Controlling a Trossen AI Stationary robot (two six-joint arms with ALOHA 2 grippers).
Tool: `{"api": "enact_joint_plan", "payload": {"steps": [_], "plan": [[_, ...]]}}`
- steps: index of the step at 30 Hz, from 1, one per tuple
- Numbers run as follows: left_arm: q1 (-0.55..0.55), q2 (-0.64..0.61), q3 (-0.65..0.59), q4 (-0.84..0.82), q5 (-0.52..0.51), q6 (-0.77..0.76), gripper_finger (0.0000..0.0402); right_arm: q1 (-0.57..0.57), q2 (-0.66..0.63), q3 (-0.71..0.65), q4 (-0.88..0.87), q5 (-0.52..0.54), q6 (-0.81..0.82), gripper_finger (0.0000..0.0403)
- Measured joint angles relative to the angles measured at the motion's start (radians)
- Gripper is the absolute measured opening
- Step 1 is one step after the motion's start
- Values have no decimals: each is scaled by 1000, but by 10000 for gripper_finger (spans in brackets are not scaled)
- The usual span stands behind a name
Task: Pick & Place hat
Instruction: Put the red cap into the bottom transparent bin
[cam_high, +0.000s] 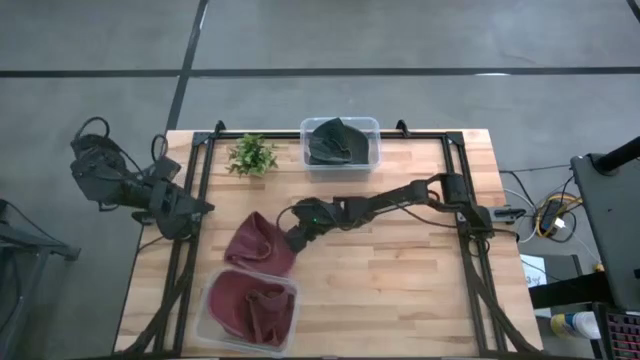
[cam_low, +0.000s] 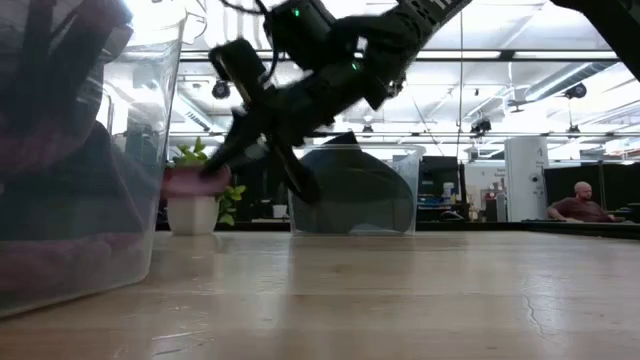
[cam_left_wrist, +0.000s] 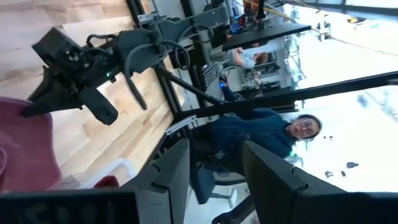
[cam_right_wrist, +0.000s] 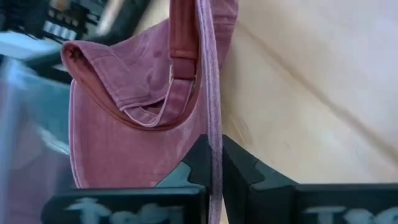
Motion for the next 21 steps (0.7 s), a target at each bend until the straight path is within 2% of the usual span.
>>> {"api": "enact_joint_plan", "payload": {"steps": [6, 13, 21], "plan": [[0, -3, 0, -2, -2, 1, 142, -19, -24, 114, -52, 49, -73, 11], [0, -7, 0, -3, -3, 20, 142, -54, -33, 313, -361, 152, -228, 12], [0, -6, -1, -4, 5, 72, 142, -90, -33, 489, -504, 305, -290, 12]]}}
